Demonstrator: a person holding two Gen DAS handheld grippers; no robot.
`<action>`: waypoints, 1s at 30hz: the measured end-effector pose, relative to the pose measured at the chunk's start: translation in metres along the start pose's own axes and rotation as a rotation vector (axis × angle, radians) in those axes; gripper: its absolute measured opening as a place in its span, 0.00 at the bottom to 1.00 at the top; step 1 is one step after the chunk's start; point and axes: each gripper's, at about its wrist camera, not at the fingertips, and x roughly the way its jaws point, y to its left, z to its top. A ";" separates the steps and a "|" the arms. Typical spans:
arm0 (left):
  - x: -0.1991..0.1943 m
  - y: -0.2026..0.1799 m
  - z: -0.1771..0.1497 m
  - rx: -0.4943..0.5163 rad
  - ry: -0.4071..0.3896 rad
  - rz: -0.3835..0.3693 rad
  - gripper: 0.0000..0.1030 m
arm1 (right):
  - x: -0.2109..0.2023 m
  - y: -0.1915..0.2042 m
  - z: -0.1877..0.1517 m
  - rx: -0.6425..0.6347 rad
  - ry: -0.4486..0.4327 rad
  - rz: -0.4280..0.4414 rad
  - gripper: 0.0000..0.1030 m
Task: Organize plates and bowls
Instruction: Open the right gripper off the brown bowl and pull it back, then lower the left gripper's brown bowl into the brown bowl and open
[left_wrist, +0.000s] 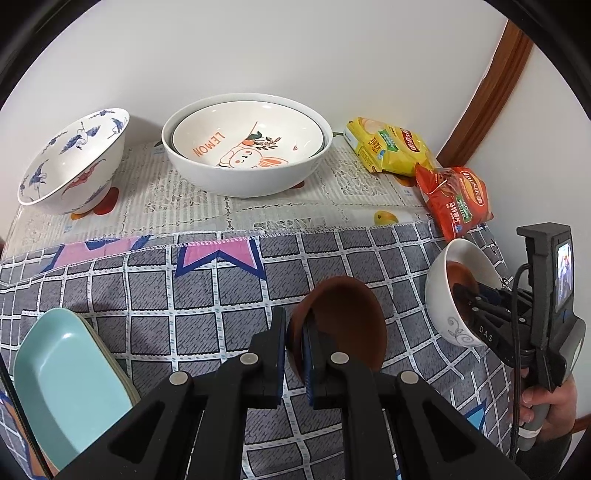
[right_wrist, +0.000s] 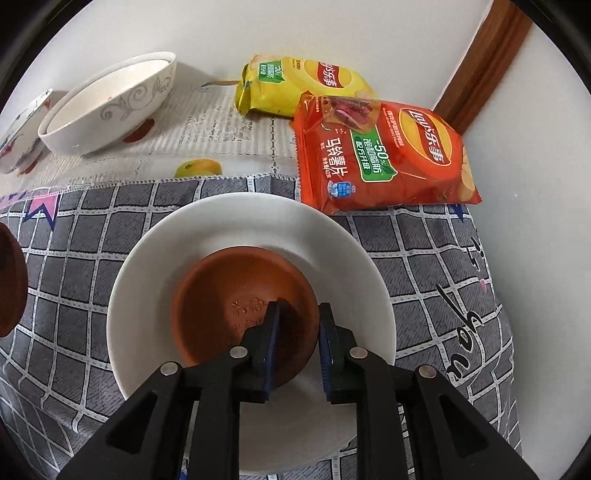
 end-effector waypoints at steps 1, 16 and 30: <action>-0.002 0.001 -0.001 0.000 -0.001 0.001 0.08 | 0.000 0.000 0.000 -0.003 -0.002 -0.001 0.18; -0.021 -0.015 -0.003 0.027 -0.022 0.007 0.08 | -0.030 -0.012 -0.004 0.050 -0.079 0.088 0.40; -0.021 -0.088 0.001 0.096 -0.040 -0.068 0.08 | -0.107 -0.081 -0.054 0.190 -0.264 0.163 0.40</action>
